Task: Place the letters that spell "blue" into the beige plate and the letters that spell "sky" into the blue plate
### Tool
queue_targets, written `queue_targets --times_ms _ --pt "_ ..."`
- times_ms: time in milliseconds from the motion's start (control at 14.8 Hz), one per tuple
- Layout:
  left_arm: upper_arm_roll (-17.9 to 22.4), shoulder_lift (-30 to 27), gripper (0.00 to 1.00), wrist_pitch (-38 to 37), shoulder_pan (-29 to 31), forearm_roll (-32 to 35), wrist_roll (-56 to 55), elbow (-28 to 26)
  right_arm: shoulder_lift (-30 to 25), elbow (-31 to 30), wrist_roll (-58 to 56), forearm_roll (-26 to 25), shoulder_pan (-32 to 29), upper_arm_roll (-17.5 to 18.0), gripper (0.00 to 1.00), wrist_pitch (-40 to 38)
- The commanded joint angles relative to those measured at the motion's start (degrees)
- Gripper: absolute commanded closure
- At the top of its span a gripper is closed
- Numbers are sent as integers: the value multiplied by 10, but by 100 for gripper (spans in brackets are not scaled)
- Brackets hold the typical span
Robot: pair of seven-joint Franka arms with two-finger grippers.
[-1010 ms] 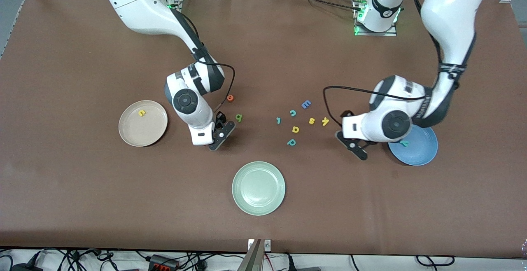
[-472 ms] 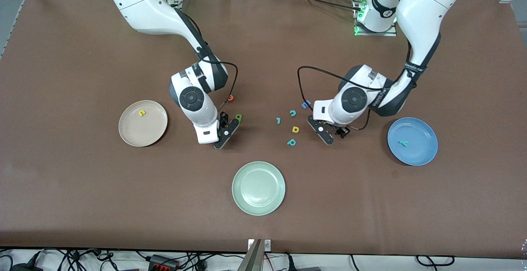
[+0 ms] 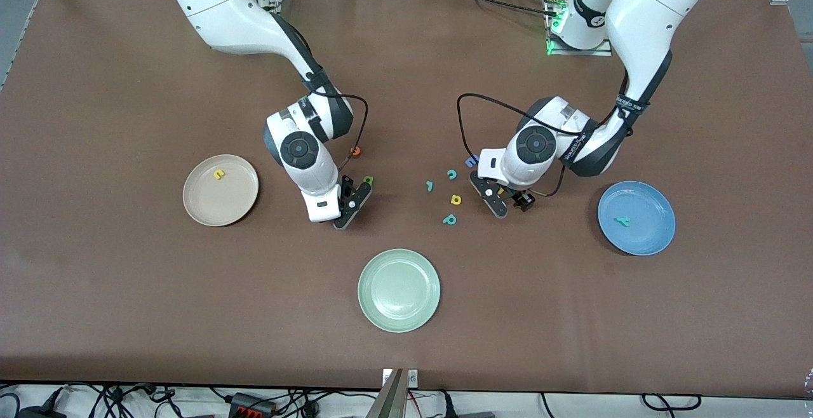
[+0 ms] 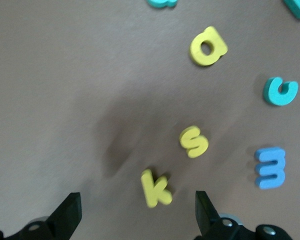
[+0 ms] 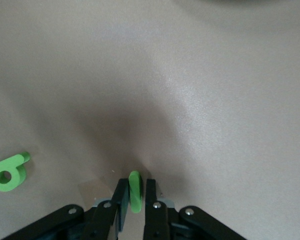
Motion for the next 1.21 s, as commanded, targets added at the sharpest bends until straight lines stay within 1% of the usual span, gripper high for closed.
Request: queue_targets --times_ms 0,67,135,202,269,337,472,539,674,741,808,876,943,1010,1145 --pt "-6 -6 0 54 8 14 -25 -44 9 10 -8 -6 2 -1 83 5" --pt "-6 -5 0 61 7 14 -25 -45 9 10 -8 -6 2 -1 83 5" --pt "-6 -3 9 61 5 15 -23 -45 9 10 -6 -6 2 -1 88 5" --pt "-5 -3 18 61 2 19 -18 -45 7 10 0 -5 2 -1 95 4" --pt "-5 -3 32 62 2 22 -13 -44 5 10 1 -4 5 -1 100 2" --pt "-5 -4 47 61 2 22 -11 -44 3 10 5 -3 2 -2 100 0" --pt "-4 -4 68 61 1 24 -8 -44 -23 3 23 -3 -13 -4 100 -14" --pt "-3 -4 74 61 1 24 -9 -44 -38 4 37 -2 -23 -4 100 -47" --pt "-1 -1 76 61 0 27 -9 -44 -68 3 89 -3 -37 -11 100 -126" --pt "0 -1 83 60 1 38 -9 -44 -83 2 108 -4 -48 -18 100 -162" --pt "-1 -2 89 58 4 45 -10 -43 -101 -11 119 -4 -57 -26 100 -183" --pt "-1 -4 93 55 7 45 -10 -43 -120 -35 121 -4 -70 -35 100 -187" --pt "-1 -8 97 53 8 45 -9 -43 -140 -68 121 -4 -87 -36 100 -183" --pt "-3 -13 98 36 8 45 -10 -39 -155 -101 121 -4 -110 -36 100 -177" --pt "-6 -41 98 -57 3 45 -11 -8 -194 -166 116 -5 -150 -36 100 -159"
